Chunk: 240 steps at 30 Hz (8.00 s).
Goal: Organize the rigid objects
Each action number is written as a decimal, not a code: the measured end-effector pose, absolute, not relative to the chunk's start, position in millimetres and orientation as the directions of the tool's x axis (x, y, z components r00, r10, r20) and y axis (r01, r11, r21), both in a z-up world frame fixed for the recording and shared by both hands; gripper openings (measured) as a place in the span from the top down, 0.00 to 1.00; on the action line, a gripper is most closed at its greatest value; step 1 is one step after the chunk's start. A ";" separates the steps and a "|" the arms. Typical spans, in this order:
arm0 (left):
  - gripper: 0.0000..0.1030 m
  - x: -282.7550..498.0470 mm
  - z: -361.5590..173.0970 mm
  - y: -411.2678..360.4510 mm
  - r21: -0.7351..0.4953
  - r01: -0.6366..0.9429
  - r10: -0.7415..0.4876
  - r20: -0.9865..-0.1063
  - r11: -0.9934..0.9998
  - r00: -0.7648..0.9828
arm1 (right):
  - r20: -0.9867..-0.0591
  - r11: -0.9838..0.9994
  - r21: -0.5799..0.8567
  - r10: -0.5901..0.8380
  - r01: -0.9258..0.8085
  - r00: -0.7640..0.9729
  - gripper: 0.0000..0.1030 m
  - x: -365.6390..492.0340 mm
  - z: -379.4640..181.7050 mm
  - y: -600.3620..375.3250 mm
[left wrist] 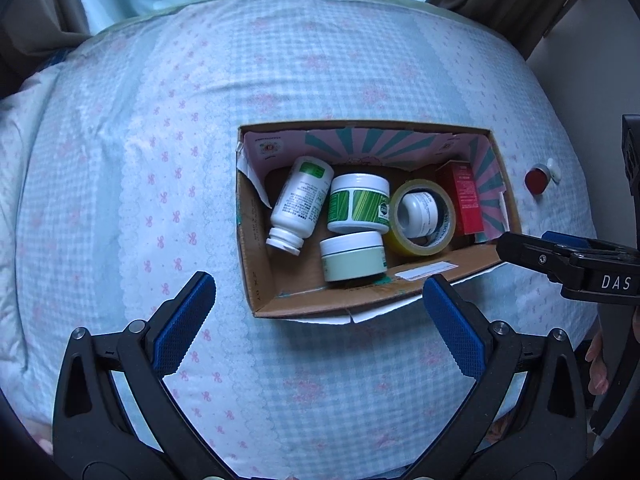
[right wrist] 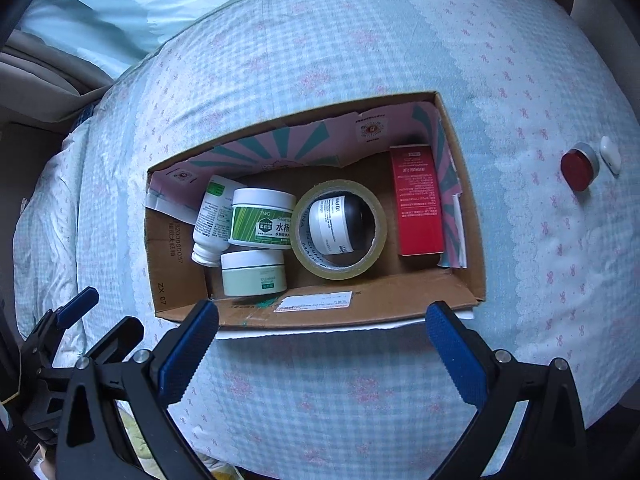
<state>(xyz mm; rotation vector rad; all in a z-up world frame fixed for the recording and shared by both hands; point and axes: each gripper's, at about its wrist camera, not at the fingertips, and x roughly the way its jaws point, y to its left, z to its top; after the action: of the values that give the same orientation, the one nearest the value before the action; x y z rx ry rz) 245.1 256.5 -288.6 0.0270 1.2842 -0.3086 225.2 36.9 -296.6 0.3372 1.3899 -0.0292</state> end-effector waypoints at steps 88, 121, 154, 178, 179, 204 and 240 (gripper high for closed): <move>0.51 295.0 -409.6 -255.8 -0.088 0.697 -0.141 -0.990 0.711 0.019 | -0.971 0.957 -0.068 0.002 -0.283 0.240 0.58 275.2 -382.7 -389.2; 0.51 246.2 -154.7 68.9 -0.194 0.451 -0.371 -0.861 0.871 0.348 | -0.912 0.948 -0.008 0.123 -0.317 0.391 0.58 235.4 -189.1 -129.3; 0.51 260.9 -353.9 265.7 -0.208 0.394 -0.289 -0.944 0.895 0.158 | -0.983 0.980 0.097 0.122 -0.171 0.138 0.58 268.4 -362.2 96.3; 0.00 249.8 -352.6 250.6 -0.064 0.425 -0.149 -0.974 0.903 0.169 | -0.958 0.968 0.244 0.249 -0.055 0.139 0.00 248.6 -368.8 54.1; 0.00 249.8 -351.8 249.9 -0.065 0.420 -0.148 -0.974 0.905 0.169 | -0.958 0.968 0.246 0.252 -0.055 0.137 0.00 247.9 -368.4 52.4; 0.00 157.4 -55.2 172.5 -0.116 0.220 -0.230 -0.749 0.969 0.622 | -0.813 0.999 -0.001 -0.031 0.052 0.582 0.00 129.5 -65.9 -57.2; 0.00 50.4 10.0 147.1 -0.062 0.208 -0.205 -0.571 0.976 0.795 | -0.648 0.989 -0.042 -0.135 0.141 0.749 0.00 24.3 -1.2 -75.5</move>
<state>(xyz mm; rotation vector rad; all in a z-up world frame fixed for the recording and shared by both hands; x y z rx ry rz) 50.4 147.1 10.0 0.0038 0.6135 -0.2220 24.3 -75.5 -1.2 0.0097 0.7077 -0.1510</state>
